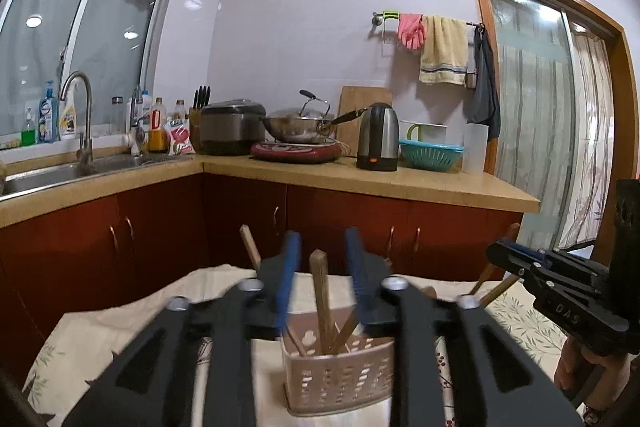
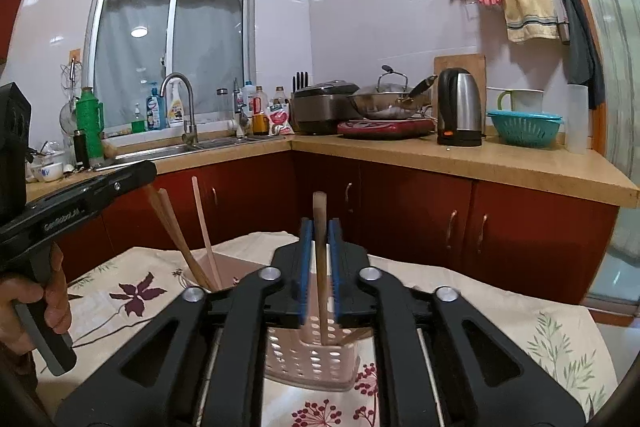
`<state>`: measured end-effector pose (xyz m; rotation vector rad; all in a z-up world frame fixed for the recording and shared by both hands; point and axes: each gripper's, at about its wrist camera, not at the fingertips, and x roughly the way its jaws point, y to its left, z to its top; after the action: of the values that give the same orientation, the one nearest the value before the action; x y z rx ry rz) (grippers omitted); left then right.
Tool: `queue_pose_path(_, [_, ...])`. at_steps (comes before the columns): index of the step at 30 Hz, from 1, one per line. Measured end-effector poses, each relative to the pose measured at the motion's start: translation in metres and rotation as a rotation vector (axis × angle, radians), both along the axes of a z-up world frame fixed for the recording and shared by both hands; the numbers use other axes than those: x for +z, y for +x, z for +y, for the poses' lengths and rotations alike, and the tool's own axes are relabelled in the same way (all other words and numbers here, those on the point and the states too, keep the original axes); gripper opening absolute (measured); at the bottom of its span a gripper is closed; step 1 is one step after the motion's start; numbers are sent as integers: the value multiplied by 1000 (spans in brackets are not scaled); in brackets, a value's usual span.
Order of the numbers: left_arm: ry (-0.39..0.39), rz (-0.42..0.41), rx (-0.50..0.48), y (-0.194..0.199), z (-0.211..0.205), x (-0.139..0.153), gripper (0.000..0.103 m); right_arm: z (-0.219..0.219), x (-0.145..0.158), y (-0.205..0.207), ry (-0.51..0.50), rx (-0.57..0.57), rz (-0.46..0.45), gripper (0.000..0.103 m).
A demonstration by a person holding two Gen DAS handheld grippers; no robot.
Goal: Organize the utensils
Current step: 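Lower chopsticks into the caddy and open both tools' fingers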
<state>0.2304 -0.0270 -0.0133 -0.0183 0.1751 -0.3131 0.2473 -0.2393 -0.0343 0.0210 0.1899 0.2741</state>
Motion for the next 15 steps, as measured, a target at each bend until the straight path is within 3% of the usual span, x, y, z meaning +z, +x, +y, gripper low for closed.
queue_pose_path(8, [13, 18, 33, -27, 10, -4, 46, -3, 2, -40, -3, -39, -11, 32])
queue_pose_path(15, [29, 58, 77, -62, 24, -20, 51, 7, -22, -90, -18, -37, 37, 34])
